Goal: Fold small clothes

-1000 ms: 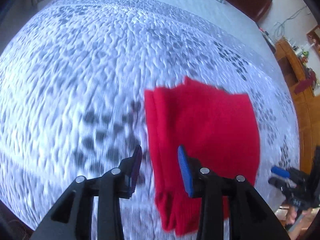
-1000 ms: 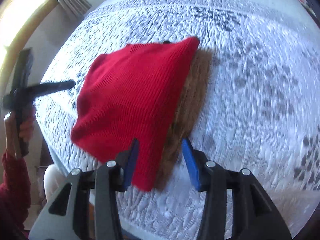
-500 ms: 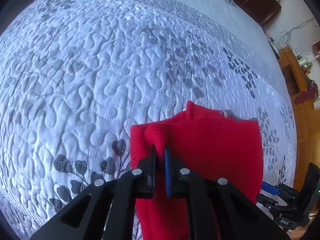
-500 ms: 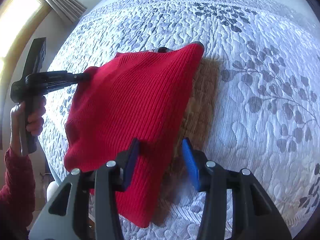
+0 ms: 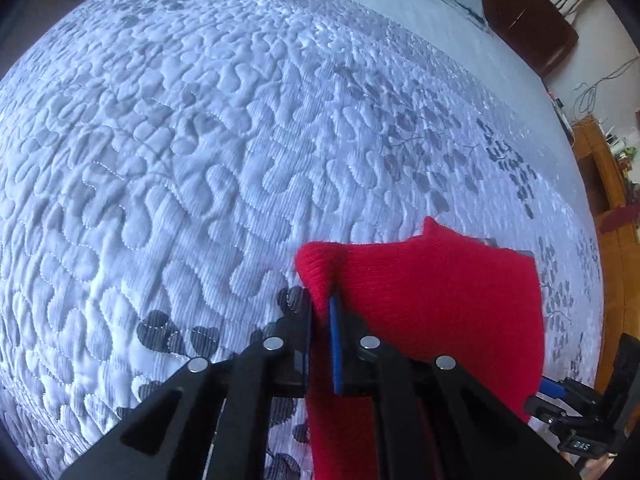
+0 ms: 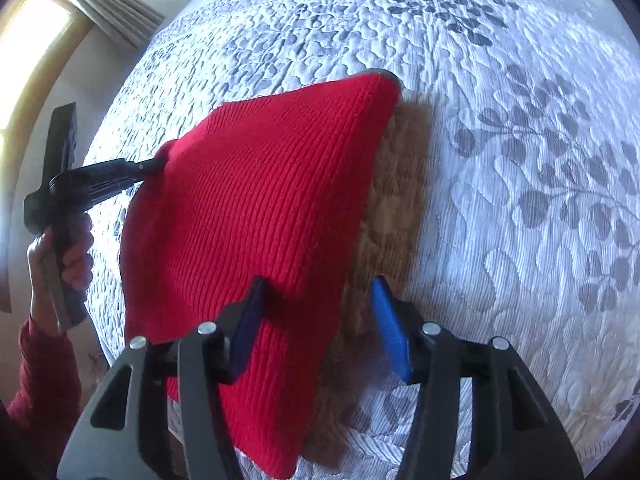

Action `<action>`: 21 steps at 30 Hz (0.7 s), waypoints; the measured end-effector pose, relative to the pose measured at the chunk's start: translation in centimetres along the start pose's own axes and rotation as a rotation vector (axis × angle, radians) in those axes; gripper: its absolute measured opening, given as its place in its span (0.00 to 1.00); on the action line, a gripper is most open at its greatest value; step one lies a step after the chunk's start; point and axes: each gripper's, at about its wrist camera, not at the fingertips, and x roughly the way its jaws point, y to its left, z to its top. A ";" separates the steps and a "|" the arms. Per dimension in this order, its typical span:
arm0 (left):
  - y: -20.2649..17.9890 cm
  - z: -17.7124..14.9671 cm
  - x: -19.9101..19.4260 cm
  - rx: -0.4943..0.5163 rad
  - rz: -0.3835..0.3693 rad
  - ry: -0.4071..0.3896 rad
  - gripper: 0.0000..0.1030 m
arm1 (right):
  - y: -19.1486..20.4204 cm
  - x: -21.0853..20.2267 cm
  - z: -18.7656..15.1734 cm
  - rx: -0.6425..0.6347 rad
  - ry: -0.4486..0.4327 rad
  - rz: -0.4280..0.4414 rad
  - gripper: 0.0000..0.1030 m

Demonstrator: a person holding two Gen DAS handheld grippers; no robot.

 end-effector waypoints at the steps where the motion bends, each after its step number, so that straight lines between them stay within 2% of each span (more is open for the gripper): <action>1: 0.0 -0.3 -0.8 -0.006 -0.016 0.001 0.10 | 0.1 -0.4 -0.2 -0.006 -0.004 -0.008 0.52; 5: -0.3 -3.2 -3.9 0.015 -0.041 0.030 0.14 | 1.1 -2.5 -2.4 -0.056 -0.010 -0.032 0.52; 8: -0.9 -7.8 -5.9 0.069 -0.041 0.067 0.14 | 2.1 -3.5 -5.4 -0.095 0.013 -0.012 0.53; 13: -2.4 -13.8 -7.1 0.120 -0.044 0.116 0.15 | 2.3 -3.2 -9.1 -0.072 0.032 0.011 0.53; 17: -2.9 -16.1 -5.9 0.131 -0.029 0.165 0.17 | 2.3 -2.9 -10.8 -0.040 0.039 0.036 0.53; 21: -2.9 -16.2 -4.7 0.101 -0.046 0.186 0.18 | 3.1 -2.9 -11.3 -0.053 0.044 0.025 0.53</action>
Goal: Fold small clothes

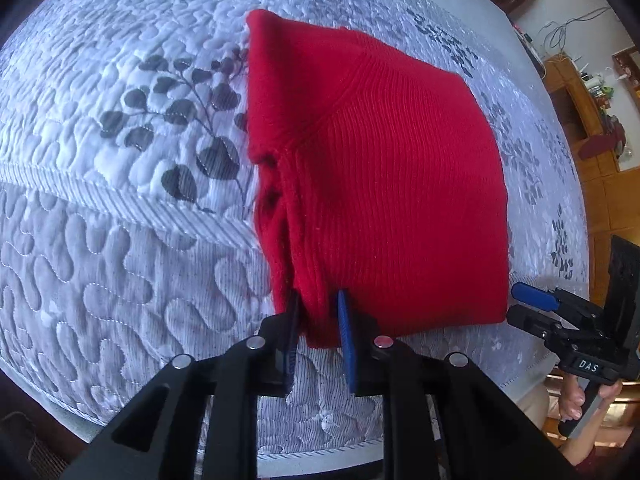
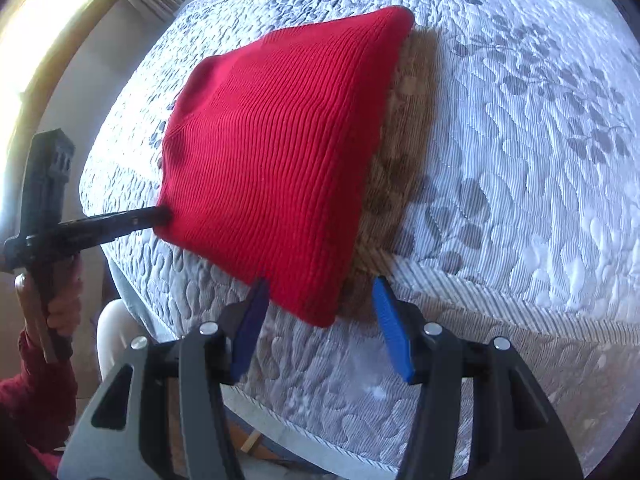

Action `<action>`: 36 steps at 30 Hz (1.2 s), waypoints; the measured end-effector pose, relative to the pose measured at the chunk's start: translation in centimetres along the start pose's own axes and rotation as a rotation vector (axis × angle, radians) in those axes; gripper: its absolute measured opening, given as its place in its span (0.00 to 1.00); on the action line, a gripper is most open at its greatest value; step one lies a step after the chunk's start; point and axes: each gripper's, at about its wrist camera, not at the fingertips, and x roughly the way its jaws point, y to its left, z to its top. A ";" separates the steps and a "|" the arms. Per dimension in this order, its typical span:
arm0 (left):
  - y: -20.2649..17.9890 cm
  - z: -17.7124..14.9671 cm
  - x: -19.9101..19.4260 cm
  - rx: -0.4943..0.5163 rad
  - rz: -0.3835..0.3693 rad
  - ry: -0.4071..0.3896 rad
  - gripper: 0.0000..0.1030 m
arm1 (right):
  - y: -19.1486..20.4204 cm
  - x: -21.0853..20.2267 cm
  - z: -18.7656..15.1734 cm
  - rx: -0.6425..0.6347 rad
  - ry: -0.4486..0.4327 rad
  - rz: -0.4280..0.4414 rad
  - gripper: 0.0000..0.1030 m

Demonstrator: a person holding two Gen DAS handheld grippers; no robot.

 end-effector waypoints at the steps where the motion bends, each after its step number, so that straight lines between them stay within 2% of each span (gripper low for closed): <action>1: 0.0 0.1 0.2 -0.003 -0.013 0.004 0.18 | 0.1 0.1 0.0 0.001 0.002 0.003 0.53; 2: 0.1 0.2 0.3 -0.013 -0.011 0.007 0.17 | 0.1 0.2 0.1 0.002 0.005 -0.001 0.53; 4: 0.1 0.2 0.4 -0.024 -0.006 0.005 0.06 | 0.0 0.4 0.3 0.009 0.000 -0.024 0.53; 9: 1.4 -0.3 -2.7 -0.036 -0.033 -0.043 0.05 | -0.5 -0.1 -0.1 0.035 -0.016 0.007 0.53; 11: 2.3 -0.2 -3.2 -0.041 -0.069 -0.038 0.05 | -0.8 -0.2 -0.2 0.040 -0.010 0.021 0.53; 15: 3.2 0.1 0.0 -0.041 -0.031 0.044 0.05 | -1.2 0.7 0.3 0.064 0.017 0.060 0.53; 19: 1.9 0.3 0.1 0.031 0.027 0.013 0.07 | -1.4 2.3 0.8 0.089 0.059 0.102 0.54; 21: 1.4 0.4 0.1 0.044 0.048 0.014 0.08 | -1.8 3.4 1.0 0.112 0.083 0.138 0.47; 23: 0.7 0.8 0.4 0.044 0.058 0.019 0.08 | -2.0 4.3 1.2 0.137 0.105 0.187 0.22; 25: 0.8 0.9 0.3 0.028 0.055 0.024 0.09 | -2.2 4.1 1.3 0.152 0.111 0.201 0.17; 28: 0.8 0.9 0.4 0.028 0.061 0.020 0.10 | -1.5 1.6 0.7 0.104 0.062 0.176 0.14; 31: 0.2 0.6 1.0 0.036 0.061 0.019 0.12 | -0.7 0.2 -0.4 0.043 0.027 0.096 0.12; 33: 0.4 0.4 1.4 0.041 0.072 0.015 0.15 | -0.4 1.9 -1.1 0.032 0.069 0.055 0.12; 36: 0.9 0.5 1.8 0.012 0.048 0.025 0.20 | 0.1 4.5 -1.4 0.001 0.098 -0.002 0.12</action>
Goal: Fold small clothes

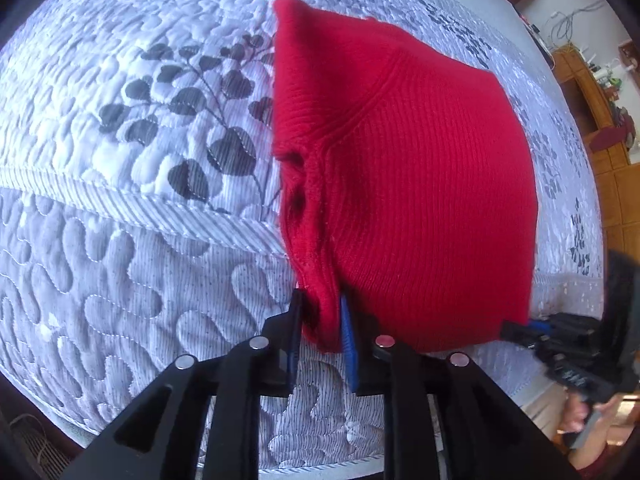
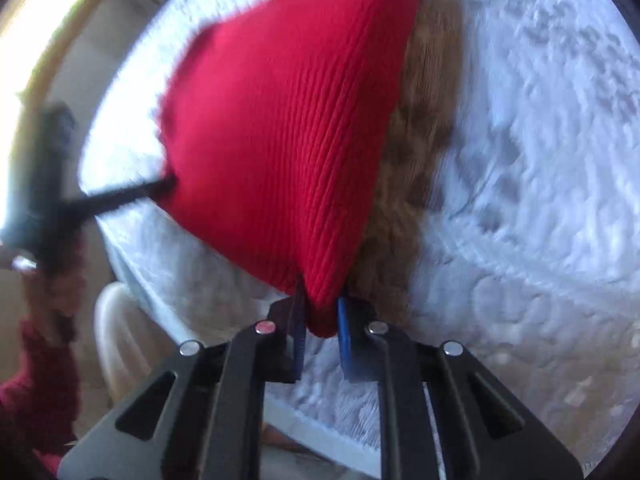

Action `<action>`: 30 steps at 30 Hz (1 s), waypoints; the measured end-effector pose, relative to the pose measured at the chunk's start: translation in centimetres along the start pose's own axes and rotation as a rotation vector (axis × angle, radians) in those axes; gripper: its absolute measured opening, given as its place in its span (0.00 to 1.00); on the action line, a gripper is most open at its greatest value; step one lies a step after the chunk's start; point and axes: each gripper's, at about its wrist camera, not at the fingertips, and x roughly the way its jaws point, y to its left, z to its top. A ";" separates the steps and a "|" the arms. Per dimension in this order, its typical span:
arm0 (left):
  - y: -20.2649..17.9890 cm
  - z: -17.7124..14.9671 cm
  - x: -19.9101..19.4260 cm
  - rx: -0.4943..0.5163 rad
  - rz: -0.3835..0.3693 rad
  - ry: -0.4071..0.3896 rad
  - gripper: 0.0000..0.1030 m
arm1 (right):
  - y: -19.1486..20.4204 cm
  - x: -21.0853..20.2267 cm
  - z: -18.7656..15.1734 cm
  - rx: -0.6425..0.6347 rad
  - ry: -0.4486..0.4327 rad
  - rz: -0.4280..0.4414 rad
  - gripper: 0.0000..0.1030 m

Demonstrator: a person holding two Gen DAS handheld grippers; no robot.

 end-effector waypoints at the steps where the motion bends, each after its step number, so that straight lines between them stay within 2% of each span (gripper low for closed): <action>1: 0.1 0.1 -0.1 -0.006 -0.006 0.003 0.20 | 0.1 -0.1 0.1 -0.008 -0.003 -0.004 0.12; 4: 0.3 0.1 -1.0 -0.006 -0.008 -0.004 0.21 | 0.2 -0.9 0.5 -0.019 0.000 0.012 0.14; 6: 0.7 0.3 -2.1 -0.002 -0.013 -0.016 0.23 | 0.1 -1.8 0.7 -0.018 0.000 0.036 0.23; 7: 0.7 0.7 -3.0 0.004 -0.009 -0.040 0.34 | -0.1 -2.4 0.9 -0.016 -0.006 0.046 0.25; 10: 1.1 2.5 -5.2 0.018 0.001 -0.129 0.55 | -1.0 -5.0 2.2 0.001 -0.060 0.071 0.33; 14: 2.1 6.2 -5.4 -0.003 -0.017 -0.151 0.57 | -3.0 -8.2 6.8 0.052 -0.173 0.036 0.50; 16: 2.7 8.2 -4.8 -0.020 -0.041 -0.142 0.57 | -4.4 -8.8 9.3 0.085 -0.195 0.061 0.56; 21: 3.3 12.1 -2.5 -0.065 -0.081 -0.116 0.57 | -7.0 -7.7 15.6 0.149 -0.196 0.076 0.56; 26: 2.7 14.1 0.2 -0.069 -0.117 -0.068 0.57 | -9.2 -4.2 19.7 0.198 -0.120 0.099 0.54; 27: 2.6 14.3 0.8 -0.067 -0.135 -0.060 0.56 | -9.5 -3.4 20.2 0.207 -0.104 0.111 0.51; 29: 2.4 14.6 1.6 -0.063 -0.145 -0.049 0.55 | -10.0 -2.3 21.0 0.225 -0.078 0.165 0.31; 30: 2.2 14.8 1.9 -0.061 -0.146 -0.049 0.55 | -10.2 -1.9 21.3 0.228 -0.071 0.189 0.24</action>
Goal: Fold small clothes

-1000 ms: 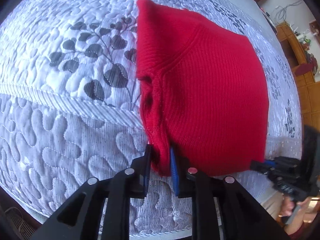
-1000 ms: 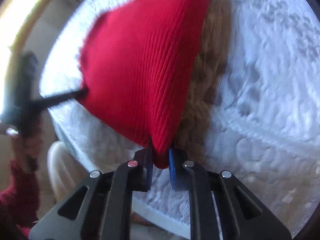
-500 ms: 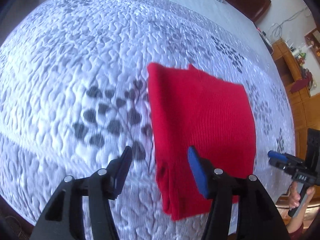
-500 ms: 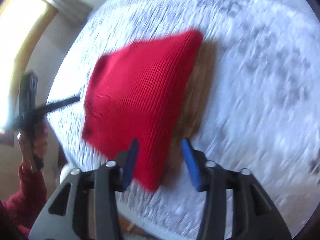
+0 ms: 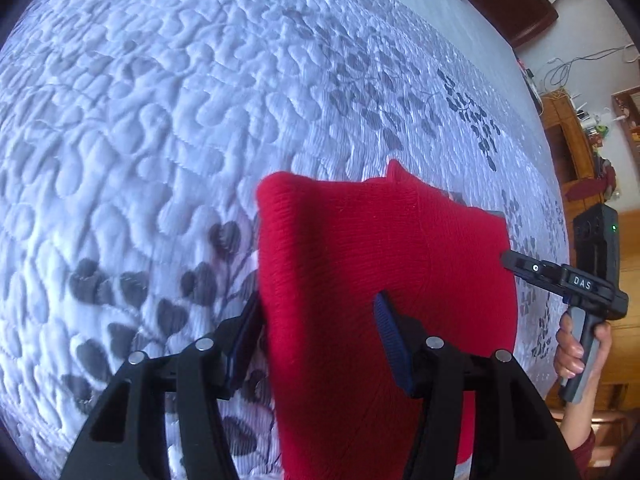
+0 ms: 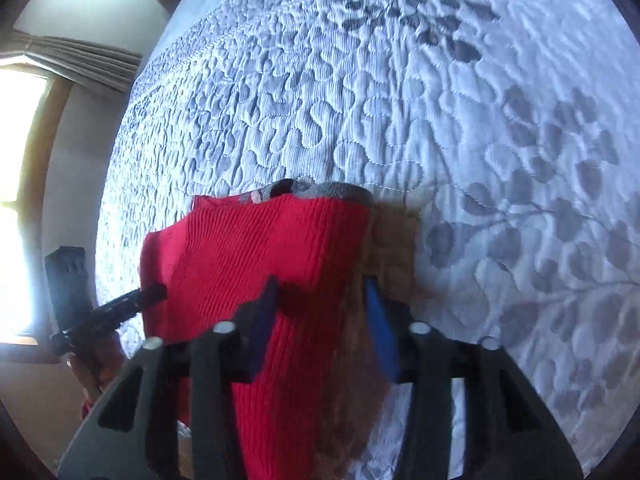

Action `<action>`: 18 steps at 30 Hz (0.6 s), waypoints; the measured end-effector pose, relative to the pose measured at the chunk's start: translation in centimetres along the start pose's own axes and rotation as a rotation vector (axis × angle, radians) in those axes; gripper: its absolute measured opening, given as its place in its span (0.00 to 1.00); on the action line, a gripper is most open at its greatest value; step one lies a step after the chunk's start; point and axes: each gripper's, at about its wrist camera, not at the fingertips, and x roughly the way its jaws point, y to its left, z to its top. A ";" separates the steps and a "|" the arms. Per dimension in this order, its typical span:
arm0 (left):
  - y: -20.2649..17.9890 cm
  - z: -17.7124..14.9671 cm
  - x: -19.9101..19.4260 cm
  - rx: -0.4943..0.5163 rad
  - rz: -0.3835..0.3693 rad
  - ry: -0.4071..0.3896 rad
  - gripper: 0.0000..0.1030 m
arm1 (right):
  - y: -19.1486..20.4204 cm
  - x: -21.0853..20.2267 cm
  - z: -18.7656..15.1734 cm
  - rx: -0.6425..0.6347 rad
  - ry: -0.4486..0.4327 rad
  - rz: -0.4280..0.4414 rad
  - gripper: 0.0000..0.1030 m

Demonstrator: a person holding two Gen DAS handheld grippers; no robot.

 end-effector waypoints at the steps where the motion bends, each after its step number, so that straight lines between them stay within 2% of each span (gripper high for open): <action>1: -0.1 0.2 0.2 -0.003 -0.014 -0.001 0.51 | 0.1 0.2 0.3 -0.003 0.006 0.011 0.12; 2: -0.1 0.4 0.3 -0.012 -0.030 0.004 0.47 | 0.5 0.2 0.4 -0.022 0.003 -0.001 0.12; 4: -0.3 0.8 0.4 -0.028 -0.082 0.030 0.26 | 1.8 -0.8 0.2 -0.091 -0.036 -0.053 0.10; 7: -0.8 0.9 0.0 -0.012 -0.084 0.006 0.22 | 2.5 -1.7 0.0 -0.128 -0.095 -0.114 0.10; 9: -0.8 0.8 0.7 0.011 -0.045 -0.009 0.22 | 1.7 -0.2 0.0 -0.105 -0.078 -0.202 0.10; 11: -0.3 0.9 1.8 -0.008 -0.041 0.003 0.22 | 1.0 1.7 0.0 -0.094 -0.041 -0.234 0.10; 13: -0.6 0.8 1.3 0.012 -0.039 0.000 0.25 | 1.3 1.6 -0.4 -0.123 -0.058 -0.248 0.11; 15: -0.9 0.4 0.4 0.041 -0.013 -0.007 0.31 | 1.7 0.5 -1.0 -0.130 -0.078 -0.244 0.20; 16: -1.1 0.1 -0.1 0.058 0.007 -0.013 0.34 | 1.7 0.0 -1.4 -0.128 -0.084 -0.242 0.28; 17: -1.1 -0.1 -0.3 0.065 0.011 -0.014 0.37 | 1.8 -0.7 -1.9 -0.131 -0.092 -0.236 0.43; 18: -1.1 -0.6 -0.8 0.073 0.001 -0.013 0.44 | 1.9 -1.5 -2.8 -0.139 -0.104 -0.222 0.49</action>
